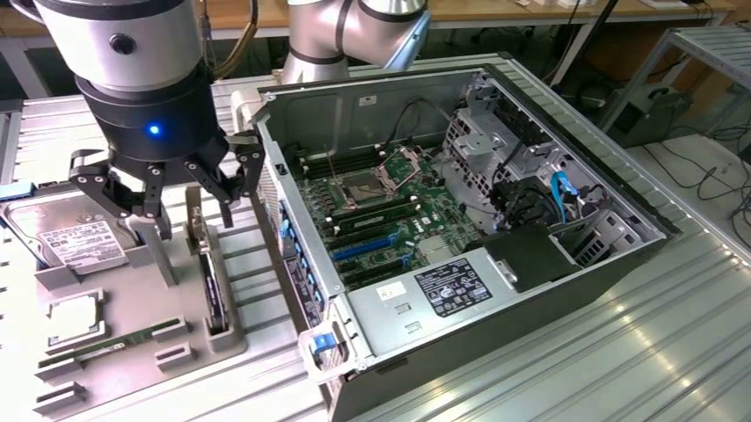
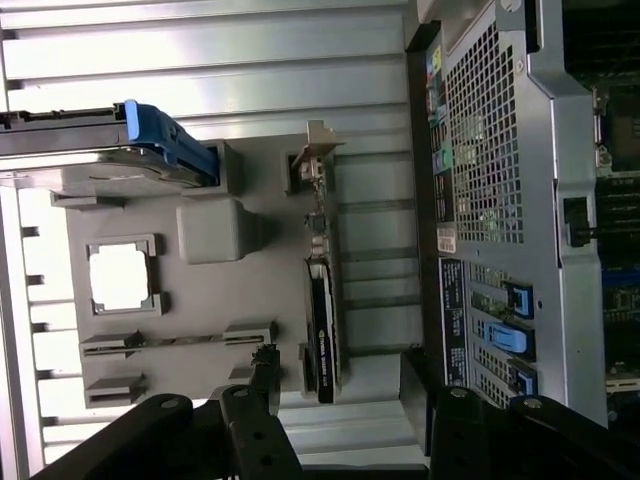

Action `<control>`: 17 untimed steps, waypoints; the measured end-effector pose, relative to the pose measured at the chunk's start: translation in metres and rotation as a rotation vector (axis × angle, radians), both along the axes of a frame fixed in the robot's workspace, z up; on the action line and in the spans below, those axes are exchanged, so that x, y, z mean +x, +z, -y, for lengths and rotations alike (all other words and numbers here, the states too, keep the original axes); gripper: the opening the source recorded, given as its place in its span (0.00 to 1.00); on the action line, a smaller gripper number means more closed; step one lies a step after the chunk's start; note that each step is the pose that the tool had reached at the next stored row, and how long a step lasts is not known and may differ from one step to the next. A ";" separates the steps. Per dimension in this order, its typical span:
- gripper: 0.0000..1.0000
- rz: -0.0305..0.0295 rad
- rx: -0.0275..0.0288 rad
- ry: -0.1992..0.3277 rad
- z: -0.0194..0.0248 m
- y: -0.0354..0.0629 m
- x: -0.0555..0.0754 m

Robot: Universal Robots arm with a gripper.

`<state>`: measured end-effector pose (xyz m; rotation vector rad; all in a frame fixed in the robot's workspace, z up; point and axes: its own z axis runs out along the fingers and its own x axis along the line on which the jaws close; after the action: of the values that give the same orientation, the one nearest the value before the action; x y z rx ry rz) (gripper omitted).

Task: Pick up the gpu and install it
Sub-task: 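Pick up the gpu and move the gpu toward the slot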

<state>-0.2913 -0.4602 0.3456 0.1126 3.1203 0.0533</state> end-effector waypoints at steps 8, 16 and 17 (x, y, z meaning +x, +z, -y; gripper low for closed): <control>0.60 -0.0017 -0.0001 0.000 0.0033 -0.0122 0.000; 0.60 -0.0045 -0.0011 0.048 0.0028 -0.0275 0.000; 0.60 -0.0046 -0.0011 0.051 0.0028 -0.0283 0.000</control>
<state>-0.2909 -0.4630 0.3174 0.0337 3.1276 0.0521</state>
